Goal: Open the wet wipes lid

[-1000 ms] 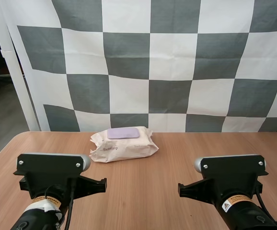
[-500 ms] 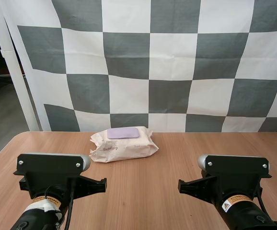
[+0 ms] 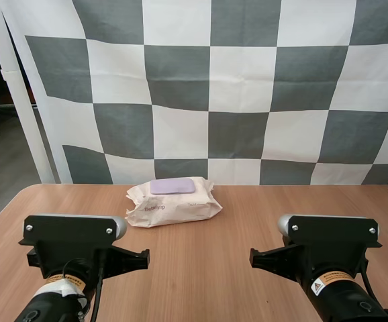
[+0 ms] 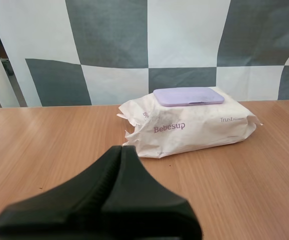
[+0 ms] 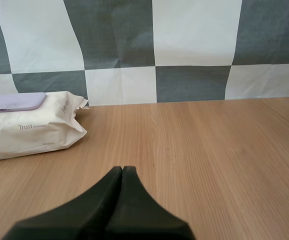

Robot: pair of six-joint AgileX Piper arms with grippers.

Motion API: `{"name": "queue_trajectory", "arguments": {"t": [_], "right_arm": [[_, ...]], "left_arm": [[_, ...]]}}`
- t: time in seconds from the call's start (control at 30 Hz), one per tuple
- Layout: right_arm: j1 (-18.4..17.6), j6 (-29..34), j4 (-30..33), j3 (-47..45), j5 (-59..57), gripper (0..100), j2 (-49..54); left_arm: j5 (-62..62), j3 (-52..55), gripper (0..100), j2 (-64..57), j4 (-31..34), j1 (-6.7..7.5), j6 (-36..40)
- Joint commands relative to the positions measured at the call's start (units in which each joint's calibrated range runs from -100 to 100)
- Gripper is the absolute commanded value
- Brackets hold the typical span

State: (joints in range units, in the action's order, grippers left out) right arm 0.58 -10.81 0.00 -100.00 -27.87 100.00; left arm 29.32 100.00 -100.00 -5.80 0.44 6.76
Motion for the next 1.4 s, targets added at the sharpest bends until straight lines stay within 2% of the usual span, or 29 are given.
{"name": "queue_trajectory", "arguments": {"t": [0.0, 0.07, 0.2, 0.43, 0.63, 0.8, 0.93, 1.03, 1.1, 1.27, 1.37], "right_arm": [[0.04, 0.02, 1.12, 0.00, 0.49, 0, 0.00], [0.04, 0.02, 1.23, 0.12, -0.69, 0, 0.00], [0.04, 0.02, 1.23, 7.24, -4.23, 0, 0.00], [0.04, 0.02, 1.23, 23.80, -9.96, 0, 0.00], [0.04, 0.02, 1.58, 36.92, -23.59, 0, 0.00], [0.04, 0.02, 0.78, 43.22, -24.45, 0, 0.00], [0.04, -0.08, 0.78, 45.50, -24.58, 0, 0.00], [0.04, -3.83, 0.00, 45.65, -25.46, 0, -0.18], [0.04, -8.62, -2.98, 45.65, -27.35, 0, -2.27], [0.04, -22.65, -12.60, 45.78, -32.46, 0, -10.47], [0.04, -26.90, -14.76, 45.78, -34.24, 0, -15.82]], "left_arm": [[0.05, 0.00, 0, 0.00, -1.34, 0.05, 0.21], [0.30, 0.00, 0, 0.00, -1.23, 0.05, 0.21], [1.22, -2.24, 0, 0.00, -1.23, 0.05, 0.21], [12.51, -15.60, 0, 0.00, 1.55, 0.05, 0.21], [25.03, -30.24, 0, 0.00, 1.96, 0.05, 0.21], [31.22, -40.89, 0, 0.00, 1.71, 0.05, 0.21], [31.55, -44.04, 0, 0.00, 1.82, -0.22, 0.21], [33.07, -43.95, 0, 0.00, 2.23, -0.22, -1.37], [33.41, -43.67, 0, 0.61, 2.23, -0.22, -3.51], [32.81, -42.70, 0, 11.09, 2.23, -0.22, -7.95], [31.82, -42.55, 0, 18.39, 2.23, -0.22, -11.95]]}}
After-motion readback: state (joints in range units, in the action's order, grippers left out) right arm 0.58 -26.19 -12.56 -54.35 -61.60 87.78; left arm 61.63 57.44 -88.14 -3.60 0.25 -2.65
